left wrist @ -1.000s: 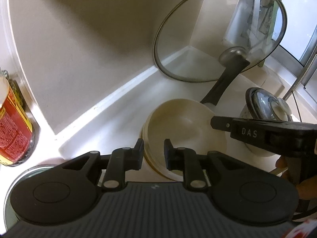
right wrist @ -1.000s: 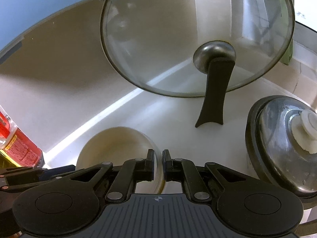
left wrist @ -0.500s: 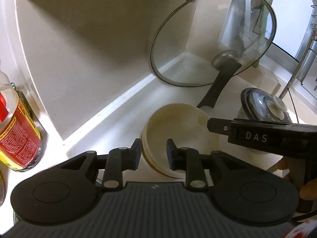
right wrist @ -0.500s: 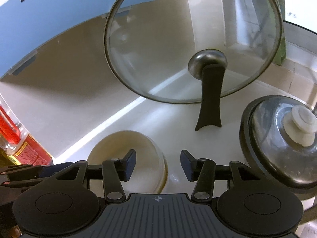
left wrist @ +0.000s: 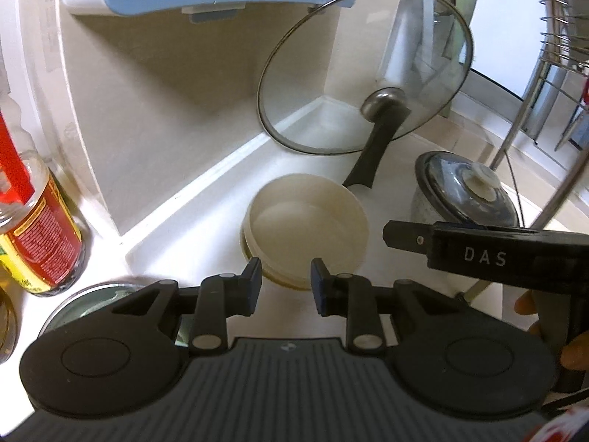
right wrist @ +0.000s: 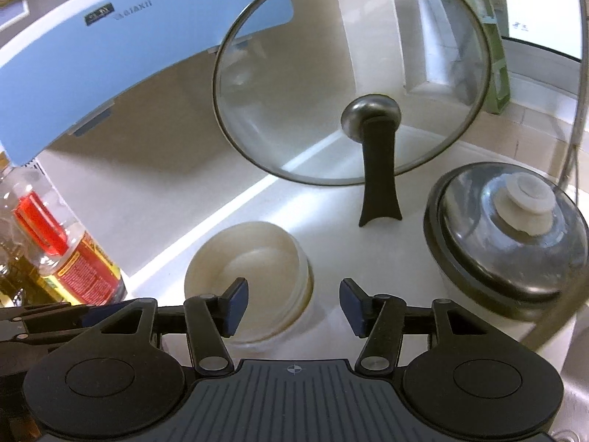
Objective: Organize plates and bowls
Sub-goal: 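Lower the cream bowl into the white bowl and open the right gripper, then move the right gripper to the small steel pot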
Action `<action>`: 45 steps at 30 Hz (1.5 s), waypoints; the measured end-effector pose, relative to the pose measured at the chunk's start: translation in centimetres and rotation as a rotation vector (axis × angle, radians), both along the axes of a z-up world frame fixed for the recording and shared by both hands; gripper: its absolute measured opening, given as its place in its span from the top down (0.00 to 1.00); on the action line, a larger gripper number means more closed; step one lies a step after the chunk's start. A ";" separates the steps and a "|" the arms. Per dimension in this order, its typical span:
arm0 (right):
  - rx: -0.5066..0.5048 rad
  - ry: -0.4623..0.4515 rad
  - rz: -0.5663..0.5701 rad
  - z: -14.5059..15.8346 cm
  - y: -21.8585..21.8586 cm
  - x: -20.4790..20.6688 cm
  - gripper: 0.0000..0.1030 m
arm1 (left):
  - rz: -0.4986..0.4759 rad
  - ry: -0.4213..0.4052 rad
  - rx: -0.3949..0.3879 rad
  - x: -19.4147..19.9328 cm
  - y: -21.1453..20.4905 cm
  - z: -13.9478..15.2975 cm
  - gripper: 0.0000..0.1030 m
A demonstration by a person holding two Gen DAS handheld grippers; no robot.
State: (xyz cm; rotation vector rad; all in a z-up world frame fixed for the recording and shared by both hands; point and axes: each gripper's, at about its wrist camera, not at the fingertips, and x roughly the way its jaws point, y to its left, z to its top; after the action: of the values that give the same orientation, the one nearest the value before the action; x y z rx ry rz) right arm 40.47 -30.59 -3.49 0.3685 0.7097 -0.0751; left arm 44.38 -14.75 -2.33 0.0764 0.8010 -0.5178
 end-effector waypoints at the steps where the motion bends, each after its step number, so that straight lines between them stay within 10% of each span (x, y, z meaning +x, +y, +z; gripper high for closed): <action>1: 0.002 0.000 -0.003 0.1 0.1 -0.5 0.45 | -0.002 -0.001 -0.001 -0.4 0.1 0.1 0.75; 45: 0.049 0.175 -0.005 -4.1 2.0 -13.9 0.38 | -0.072 0.162 0.076 -10.6 1.8 -4.8 0.64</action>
State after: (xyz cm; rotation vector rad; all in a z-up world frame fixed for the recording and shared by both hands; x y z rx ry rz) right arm 26.55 -28.54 -7.56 0.4143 0.8853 -0.0951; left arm 33.76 -12.93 -7.08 0.1353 0.9789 -0.5663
